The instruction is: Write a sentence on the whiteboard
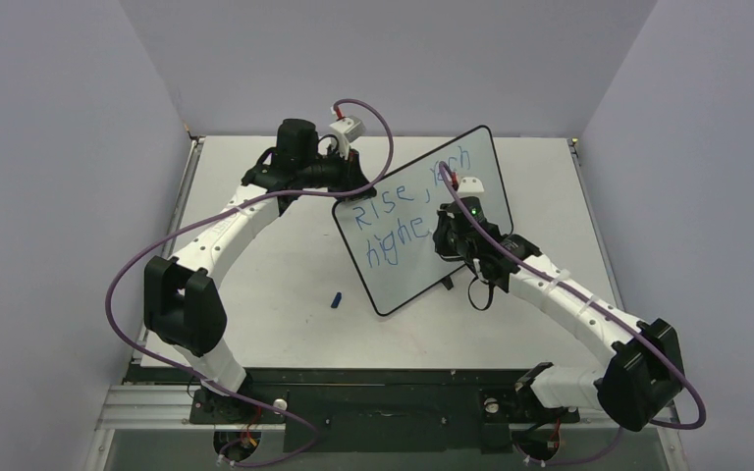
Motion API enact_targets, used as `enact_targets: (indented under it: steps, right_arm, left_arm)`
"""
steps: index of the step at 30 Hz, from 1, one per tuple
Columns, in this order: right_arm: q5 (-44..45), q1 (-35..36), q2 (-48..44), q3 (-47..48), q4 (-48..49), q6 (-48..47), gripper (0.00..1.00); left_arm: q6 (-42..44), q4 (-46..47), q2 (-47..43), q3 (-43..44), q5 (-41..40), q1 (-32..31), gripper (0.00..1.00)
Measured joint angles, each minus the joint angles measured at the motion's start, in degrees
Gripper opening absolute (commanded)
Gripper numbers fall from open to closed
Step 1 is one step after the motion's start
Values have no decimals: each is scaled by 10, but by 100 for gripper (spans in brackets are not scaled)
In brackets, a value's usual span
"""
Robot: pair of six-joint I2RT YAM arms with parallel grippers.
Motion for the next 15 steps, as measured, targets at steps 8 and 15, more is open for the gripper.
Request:
enact_targets:
  steps: [8, 15]
  right_arm:
    - [2, -10, -3, 49, -6, -20, 0]
    - [2, -21, -45, 49, -20, -28, 0]
  left_arm:
    - [0, 0, 0, 0, 0, -2, 0]
    - [0, 0, 0, 0, 0, -2, 0]
